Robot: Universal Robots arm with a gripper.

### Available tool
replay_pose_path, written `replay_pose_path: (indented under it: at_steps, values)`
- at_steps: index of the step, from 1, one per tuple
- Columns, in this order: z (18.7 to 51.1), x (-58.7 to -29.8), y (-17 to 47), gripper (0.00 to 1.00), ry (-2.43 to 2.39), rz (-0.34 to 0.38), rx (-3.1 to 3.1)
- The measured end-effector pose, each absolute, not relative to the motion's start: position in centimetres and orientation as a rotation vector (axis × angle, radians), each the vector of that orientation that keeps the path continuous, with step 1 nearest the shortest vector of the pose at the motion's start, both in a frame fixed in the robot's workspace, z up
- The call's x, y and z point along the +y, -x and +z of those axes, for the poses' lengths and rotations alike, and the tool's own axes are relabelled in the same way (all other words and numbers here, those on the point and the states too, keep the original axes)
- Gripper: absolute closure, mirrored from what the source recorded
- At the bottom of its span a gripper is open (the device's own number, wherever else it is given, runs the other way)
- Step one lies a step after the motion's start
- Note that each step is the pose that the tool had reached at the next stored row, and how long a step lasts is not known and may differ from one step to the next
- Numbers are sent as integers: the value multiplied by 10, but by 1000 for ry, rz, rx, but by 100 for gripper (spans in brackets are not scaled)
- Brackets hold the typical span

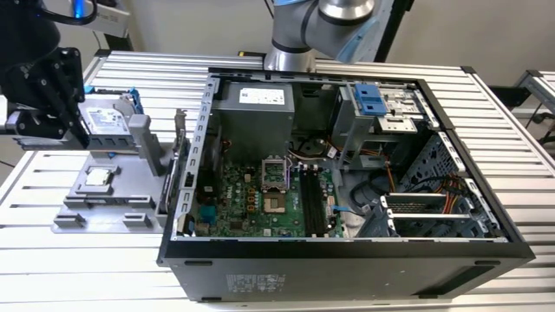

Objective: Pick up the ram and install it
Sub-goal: 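Pick up the ram and move it above insertion slot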

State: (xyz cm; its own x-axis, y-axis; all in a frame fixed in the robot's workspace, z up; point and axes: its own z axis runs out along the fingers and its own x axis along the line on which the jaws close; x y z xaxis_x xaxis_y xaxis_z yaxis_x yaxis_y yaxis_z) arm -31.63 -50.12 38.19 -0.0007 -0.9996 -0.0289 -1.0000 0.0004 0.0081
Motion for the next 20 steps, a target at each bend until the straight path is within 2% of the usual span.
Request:
replay_pose_path:
  at_steps: [20]
  values:
    - [382, -501, 272, 100, 2210, 41, 2212]
